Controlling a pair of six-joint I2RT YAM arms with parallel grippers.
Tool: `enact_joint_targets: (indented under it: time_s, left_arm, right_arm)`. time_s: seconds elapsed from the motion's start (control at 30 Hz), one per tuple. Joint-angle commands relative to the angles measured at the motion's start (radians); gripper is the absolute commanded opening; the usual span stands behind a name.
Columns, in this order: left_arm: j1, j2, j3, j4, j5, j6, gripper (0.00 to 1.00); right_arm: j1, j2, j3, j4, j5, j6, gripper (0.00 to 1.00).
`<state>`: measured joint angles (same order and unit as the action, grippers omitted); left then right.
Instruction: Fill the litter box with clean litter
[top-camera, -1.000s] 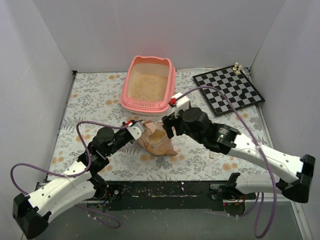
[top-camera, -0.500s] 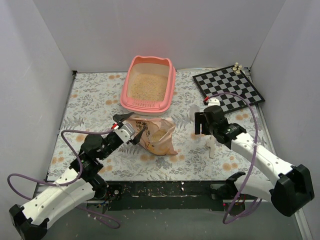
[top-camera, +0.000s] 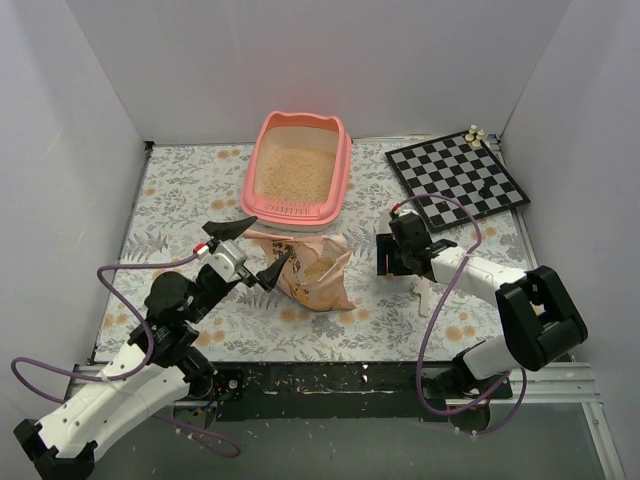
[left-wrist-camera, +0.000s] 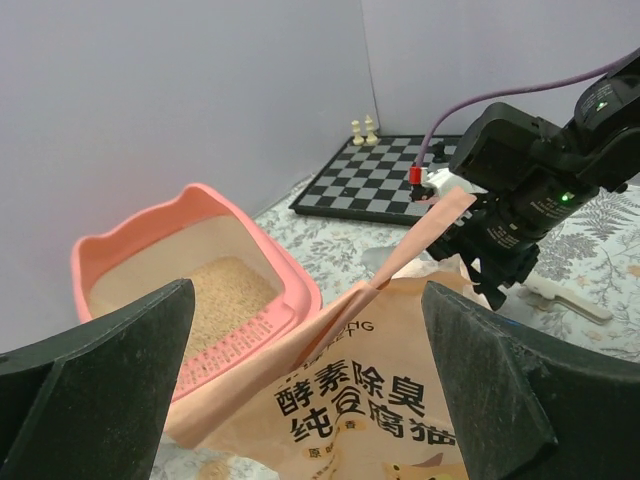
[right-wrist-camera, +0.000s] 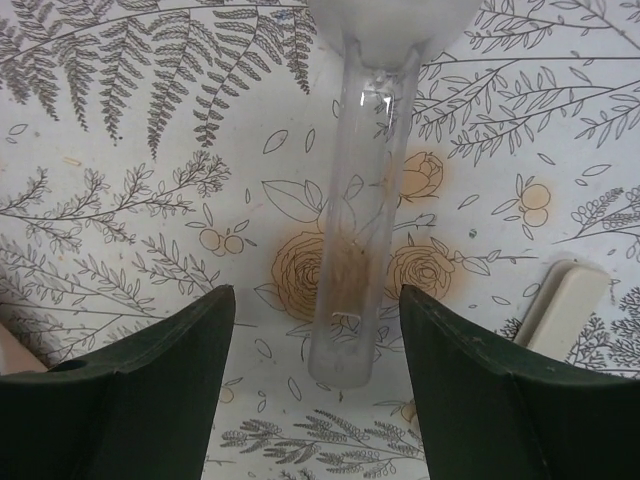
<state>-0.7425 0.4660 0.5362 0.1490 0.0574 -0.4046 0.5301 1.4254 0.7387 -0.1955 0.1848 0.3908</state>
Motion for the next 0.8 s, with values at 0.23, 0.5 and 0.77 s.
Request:
enact_joint_targets:
  time_s: [0.23,0.5,0.77]
  left_arm:
    - [0.008,0.023,0.027,0.014,-0.014,-0.14,0.98]
    - [0.006,0.03,0.047,-0.026,-0.01,-0.112,0.98]
    - [0.005,0.129,0.212,-0.191,0.116,-0.077,0.98]
  right_arm:
    - [-0.013,0.109,0.024,0.084,0.036,0.013,0.44]
    - [-0.013,0.052,0.06,0.004,0.099,-0.041,0.01]
    - [-0.015,-0.268,0.266,-0.209,-0.219,-0.151,0.01]
